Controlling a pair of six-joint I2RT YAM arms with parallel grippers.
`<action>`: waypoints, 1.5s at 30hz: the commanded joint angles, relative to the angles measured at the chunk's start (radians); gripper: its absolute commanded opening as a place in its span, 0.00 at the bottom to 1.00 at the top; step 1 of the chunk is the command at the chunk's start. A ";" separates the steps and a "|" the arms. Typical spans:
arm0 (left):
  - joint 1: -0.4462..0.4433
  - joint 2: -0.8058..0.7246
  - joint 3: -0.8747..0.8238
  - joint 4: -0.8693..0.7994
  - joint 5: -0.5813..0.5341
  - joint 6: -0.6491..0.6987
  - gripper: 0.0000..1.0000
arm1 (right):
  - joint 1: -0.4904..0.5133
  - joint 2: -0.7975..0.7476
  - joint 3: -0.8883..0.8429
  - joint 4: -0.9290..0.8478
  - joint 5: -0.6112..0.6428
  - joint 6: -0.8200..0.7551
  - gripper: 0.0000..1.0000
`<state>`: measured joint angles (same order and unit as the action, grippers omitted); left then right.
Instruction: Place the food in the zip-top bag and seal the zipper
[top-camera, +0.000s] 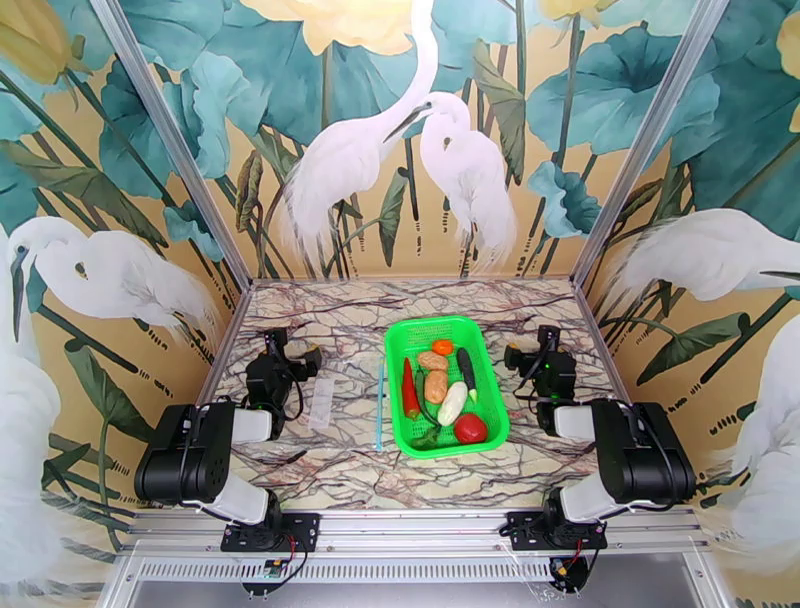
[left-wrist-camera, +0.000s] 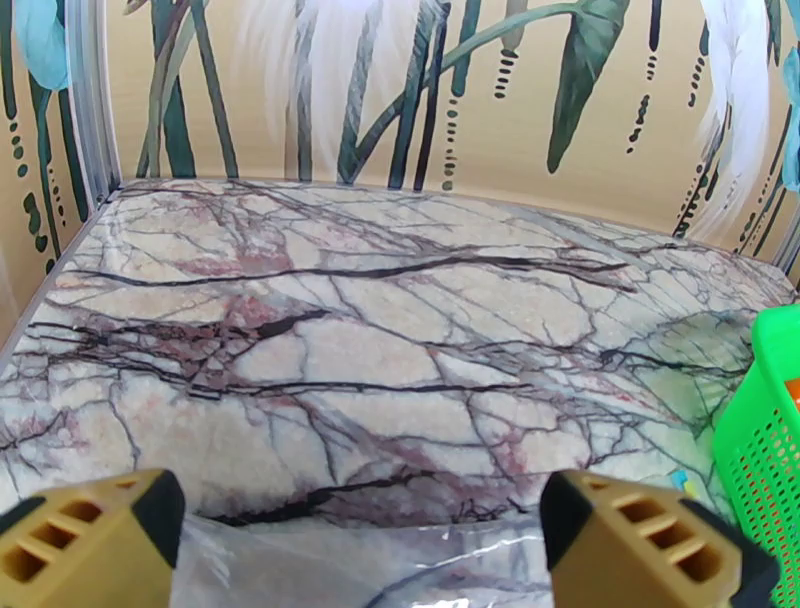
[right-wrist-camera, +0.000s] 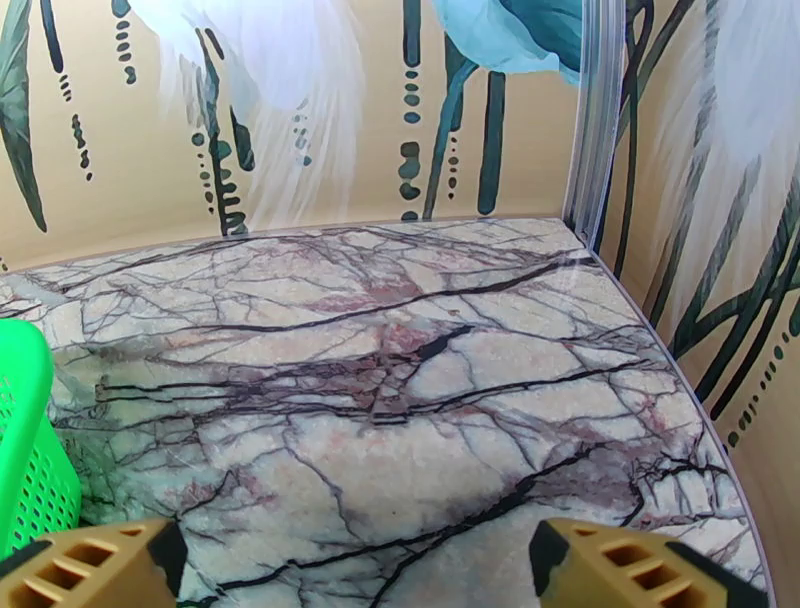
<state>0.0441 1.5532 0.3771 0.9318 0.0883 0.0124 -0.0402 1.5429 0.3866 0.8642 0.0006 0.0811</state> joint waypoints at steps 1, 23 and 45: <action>-0.006 0.007 0.012 -0.004 -0.012 -0.005 1.00 | 0.005 0.005 0.008 0.001 0.010 -0.007 0.99; -0.004 0.008 0.020 -0.016 -0.005 -0.007 0.84 | -0.015 0.005 0.013 -0.008 -0.035 0.002 0.99; -0.129 -0.426 0.482 -1.295 -0.036 -0.321 0.37 | -0.005 -0.289 0.675 -1.283 -0.083 0.212 0.67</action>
<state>-0.0395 1.1358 0.8474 -0.0666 0.0792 -0.2199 -0.0589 1.2209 0.9699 -0.0090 -0.0376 0.2241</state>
